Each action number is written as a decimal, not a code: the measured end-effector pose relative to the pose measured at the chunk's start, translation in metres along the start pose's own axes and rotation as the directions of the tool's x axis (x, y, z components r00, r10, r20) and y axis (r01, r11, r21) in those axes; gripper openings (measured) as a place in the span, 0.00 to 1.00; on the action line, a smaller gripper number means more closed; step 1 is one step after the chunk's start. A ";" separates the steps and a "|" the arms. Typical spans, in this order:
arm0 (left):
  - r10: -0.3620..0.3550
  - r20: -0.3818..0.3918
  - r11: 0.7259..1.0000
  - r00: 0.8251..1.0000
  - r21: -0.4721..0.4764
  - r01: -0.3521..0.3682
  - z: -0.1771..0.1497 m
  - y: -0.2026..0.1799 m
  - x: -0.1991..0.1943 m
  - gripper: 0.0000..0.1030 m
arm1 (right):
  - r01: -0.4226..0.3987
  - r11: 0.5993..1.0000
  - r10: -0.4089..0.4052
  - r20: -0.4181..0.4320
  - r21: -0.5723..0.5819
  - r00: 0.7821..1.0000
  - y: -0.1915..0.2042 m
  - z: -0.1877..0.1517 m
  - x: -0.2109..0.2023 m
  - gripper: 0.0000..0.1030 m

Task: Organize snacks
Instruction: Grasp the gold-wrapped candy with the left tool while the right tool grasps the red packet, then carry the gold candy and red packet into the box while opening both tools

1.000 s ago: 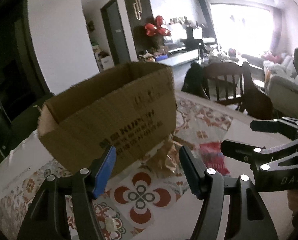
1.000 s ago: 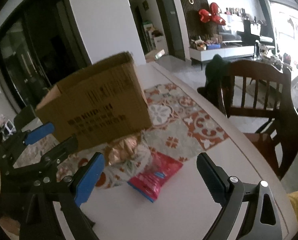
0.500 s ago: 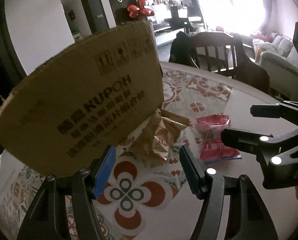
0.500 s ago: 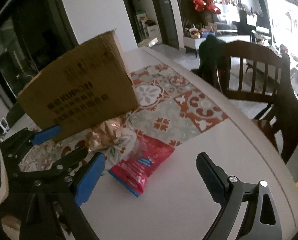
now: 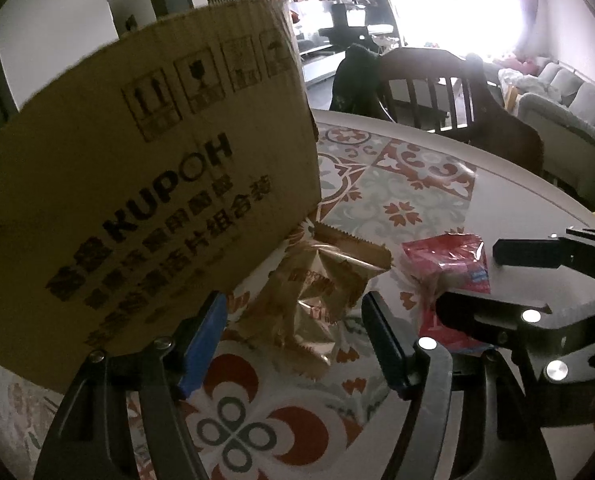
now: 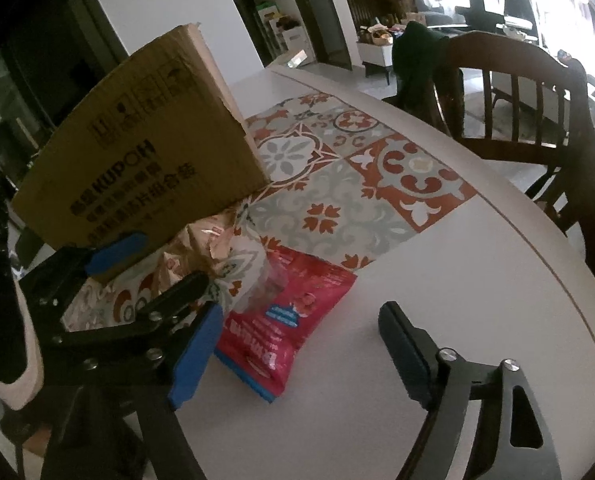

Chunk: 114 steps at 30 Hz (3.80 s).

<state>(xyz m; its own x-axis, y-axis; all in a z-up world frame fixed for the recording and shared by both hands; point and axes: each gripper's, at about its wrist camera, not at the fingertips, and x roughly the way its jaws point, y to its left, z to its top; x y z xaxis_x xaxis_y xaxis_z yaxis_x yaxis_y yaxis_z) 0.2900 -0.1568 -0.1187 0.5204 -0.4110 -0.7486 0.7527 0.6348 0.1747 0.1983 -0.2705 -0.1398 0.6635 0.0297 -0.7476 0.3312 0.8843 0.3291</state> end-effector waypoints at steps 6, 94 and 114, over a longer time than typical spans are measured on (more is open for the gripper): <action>-0.013 -0.019 1.000 1.000 -0.023 0.012 0.000 0.002 0.008 0.66 | -0.006 1.000 0.006 0.010 -0.025 1.000 0.003 0.003 0.003 0.64; 0.354 0.128 0.749 0.926 -0.631 -0.199 0.055 0.113 -0.149 0.30 | -0.391 0.805 0.510 0.183 -0.447 0.841 0.120 0.148 -0.075 0.24; 0.329 0.055 0.781 0.943 -0.577 -0.239 0.073 0.153 -0.103 0.36 | -0.365 0.838 0.442 0.113 -0.407 0.890 0.130 0.173 -0.023 0.30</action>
<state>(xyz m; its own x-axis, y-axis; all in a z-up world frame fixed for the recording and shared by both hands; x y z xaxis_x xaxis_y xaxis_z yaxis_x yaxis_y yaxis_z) 0.3810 -0.0651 0.0324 0.7602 -0.2146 -0.6132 0.2310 0.9715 -0.0537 0.3423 -0.2372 0.0201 0.8125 0.3650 -0.4546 -0.2375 0.9193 0.3137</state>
